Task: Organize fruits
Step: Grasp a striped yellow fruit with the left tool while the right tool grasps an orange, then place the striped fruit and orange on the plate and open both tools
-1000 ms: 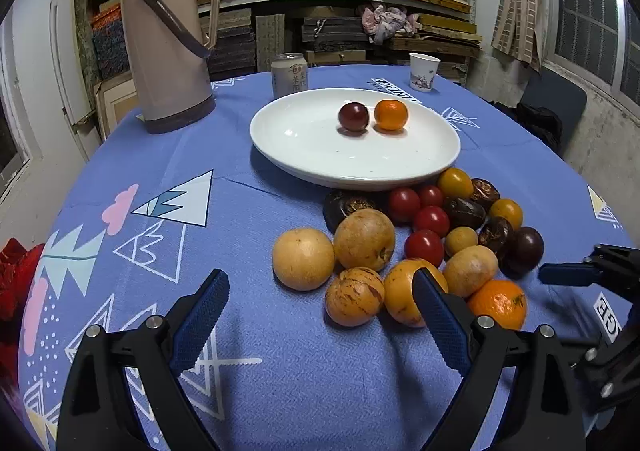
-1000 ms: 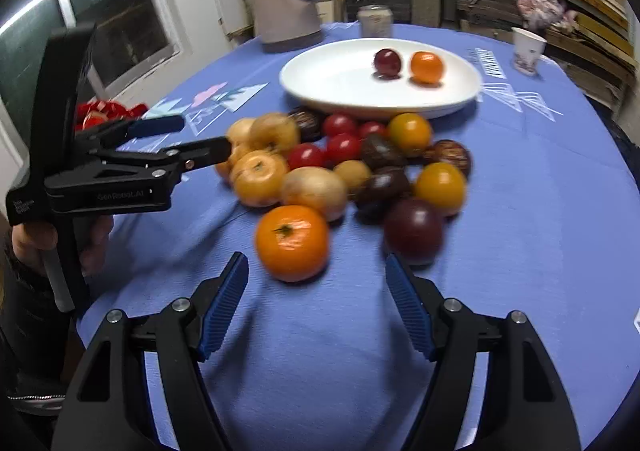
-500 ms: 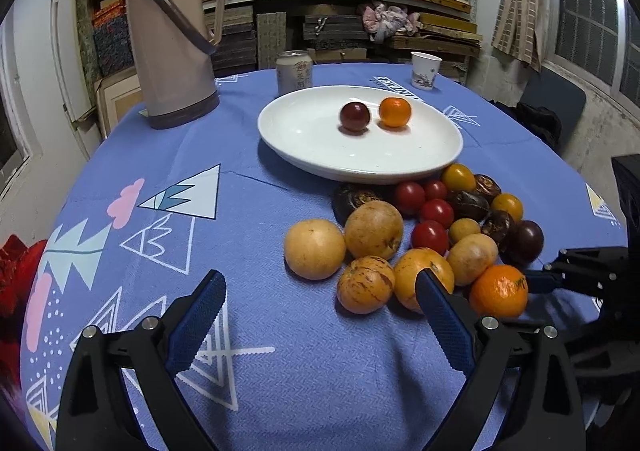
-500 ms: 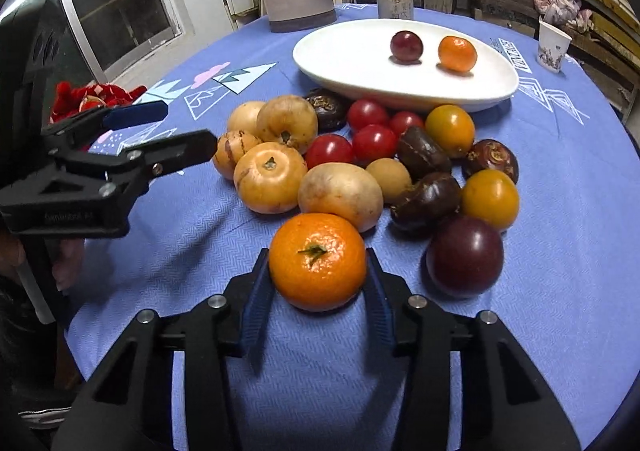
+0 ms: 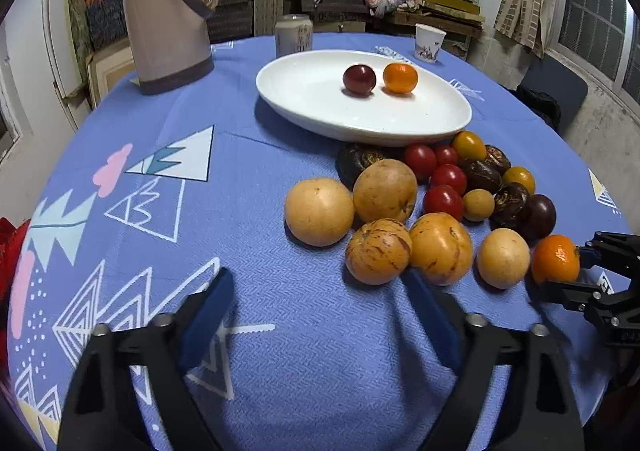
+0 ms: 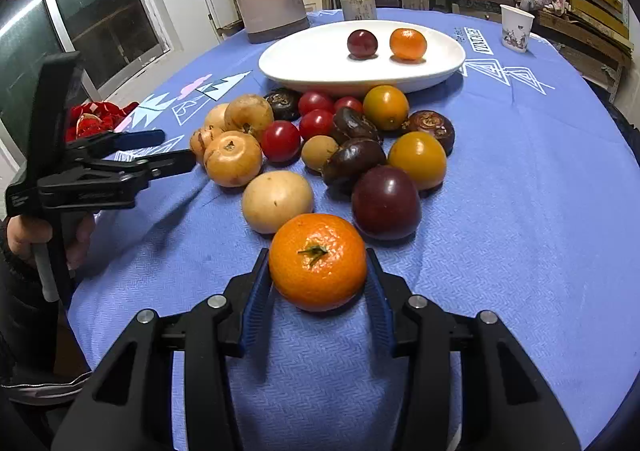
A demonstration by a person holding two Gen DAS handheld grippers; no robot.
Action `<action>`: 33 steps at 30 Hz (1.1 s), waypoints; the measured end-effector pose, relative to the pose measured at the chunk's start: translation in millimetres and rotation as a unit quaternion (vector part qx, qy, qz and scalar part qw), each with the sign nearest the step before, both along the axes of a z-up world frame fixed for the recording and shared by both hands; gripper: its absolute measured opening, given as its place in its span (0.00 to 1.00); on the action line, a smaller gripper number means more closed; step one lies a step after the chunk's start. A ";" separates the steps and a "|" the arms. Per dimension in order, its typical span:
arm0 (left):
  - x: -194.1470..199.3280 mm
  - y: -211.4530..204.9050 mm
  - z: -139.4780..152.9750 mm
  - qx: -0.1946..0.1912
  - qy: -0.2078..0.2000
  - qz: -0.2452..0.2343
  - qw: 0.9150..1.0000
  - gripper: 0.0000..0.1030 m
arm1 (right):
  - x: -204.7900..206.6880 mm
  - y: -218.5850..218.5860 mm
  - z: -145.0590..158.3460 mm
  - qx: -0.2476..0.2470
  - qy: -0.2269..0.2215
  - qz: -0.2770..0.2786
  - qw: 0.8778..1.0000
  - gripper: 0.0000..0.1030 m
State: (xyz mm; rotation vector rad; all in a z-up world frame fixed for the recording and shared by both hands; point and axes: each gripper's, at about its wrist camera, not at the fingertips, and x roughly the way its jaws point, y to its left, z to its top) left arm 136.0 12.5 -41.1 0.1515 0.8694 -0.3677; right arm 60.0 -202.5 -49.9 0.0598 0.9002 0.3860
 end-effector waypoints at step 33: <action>-4.9 -6.7 29.6 -0.044 -0.020 -0.037 0.998 0.34 | -6.9 -17.4 24.2 0.008 -0.032 -0.014 0.999 0.43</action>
